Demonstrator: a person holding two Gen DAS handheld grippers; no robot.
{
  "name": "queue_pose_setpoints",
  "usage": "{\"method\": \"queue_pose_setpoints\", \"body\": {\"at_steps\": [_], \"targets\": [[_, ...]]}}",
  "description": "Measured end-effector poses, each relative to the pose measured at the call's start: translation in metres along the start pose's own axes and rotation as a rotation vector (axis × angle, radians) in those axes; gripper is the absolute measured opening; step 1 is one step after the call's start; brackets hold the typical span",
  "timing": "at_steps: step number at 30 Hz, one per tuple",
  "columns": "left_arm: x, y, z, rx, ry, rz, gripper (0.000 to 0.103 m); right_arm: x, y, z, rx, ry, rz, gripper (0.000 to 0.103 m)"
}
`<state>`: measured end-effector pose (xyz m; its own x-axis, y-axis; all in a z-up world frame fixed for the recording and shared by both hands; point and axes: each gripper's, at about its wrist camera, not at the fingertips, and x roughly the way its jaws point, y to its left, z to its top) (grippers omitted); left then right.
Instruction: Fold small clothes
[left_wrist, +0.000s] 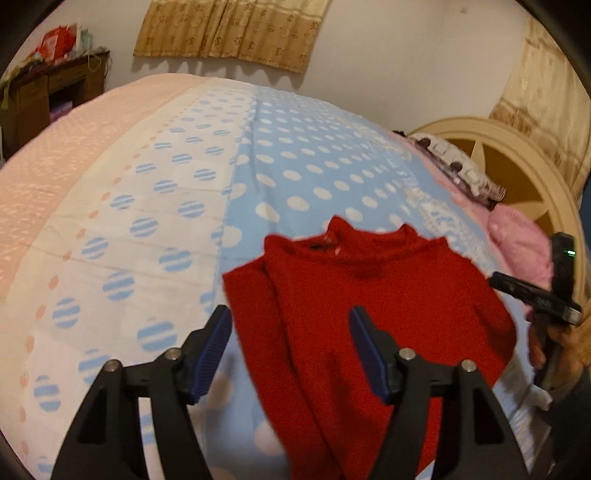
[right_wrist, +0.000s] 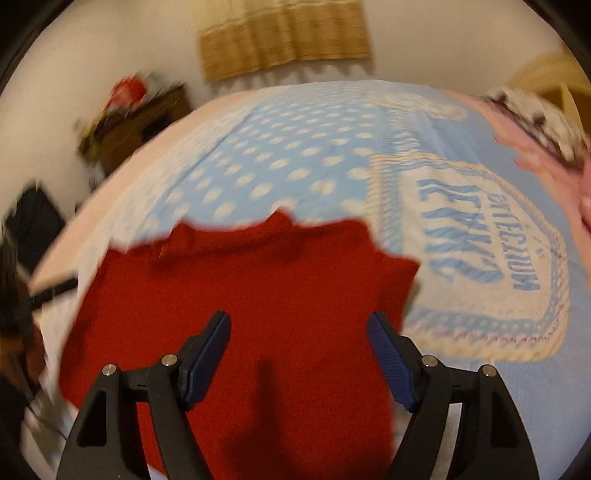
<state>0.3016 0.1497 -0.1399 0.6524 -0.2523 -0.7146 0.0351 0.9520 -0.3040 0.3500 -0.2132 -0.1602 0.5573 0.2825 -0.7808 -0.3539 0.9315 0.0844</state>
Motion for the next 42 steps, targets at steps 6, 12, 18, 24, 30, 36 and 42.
{"method": "queue_pose_setpoints", "body": {"at_steps": [6, 12, 18, 24, 30, 36, 42], "targets": [[0.031, 0.007, -0.022, 0.021, 0.096, 0.125, 0.073, 0.016, 0.017, -0.033, -0.028, 0.048, -0.029, 0.076], [-0.002, 0.006, -0.031, -0.053, 0.032, 0.05, 0.072, -0.022, 0.006, -0.043, 0.055, -0.041, 0.0, 0.076], [-0.028, -0.025, -0.058, 0.029, -0.006, -0.01, 0.085, -0.009, -0.024, -0.064, 0.119, 0.046, -0.13, 0.061], [-0.006, -0.03, -0.091, 0.078, 0.056, 0.069, 0.085, -0.031, -0.009, -0.064, 0.142, -0.012, -0.174, 0.061], [-0.003, -0.03, -0.088, 0.069, 0.025, 0.101, 0.093, -0.048, 0.077, -0.058, -0.062, -0.099, -0.056, 0.061], [-0.003, -0.025, -0.089, 0.049, 0.014, 0.118, 0.1, 0.007, 0.132, -0.08, -0.209, 0.029, -0.054, 0.061], [-0.016, -0.017, -0.093, 0.029, 0.017, 0.141, 0.1, -0.004, 0.137, -0.086, -0.227, -0.032, -0.085, 0.062]]}}
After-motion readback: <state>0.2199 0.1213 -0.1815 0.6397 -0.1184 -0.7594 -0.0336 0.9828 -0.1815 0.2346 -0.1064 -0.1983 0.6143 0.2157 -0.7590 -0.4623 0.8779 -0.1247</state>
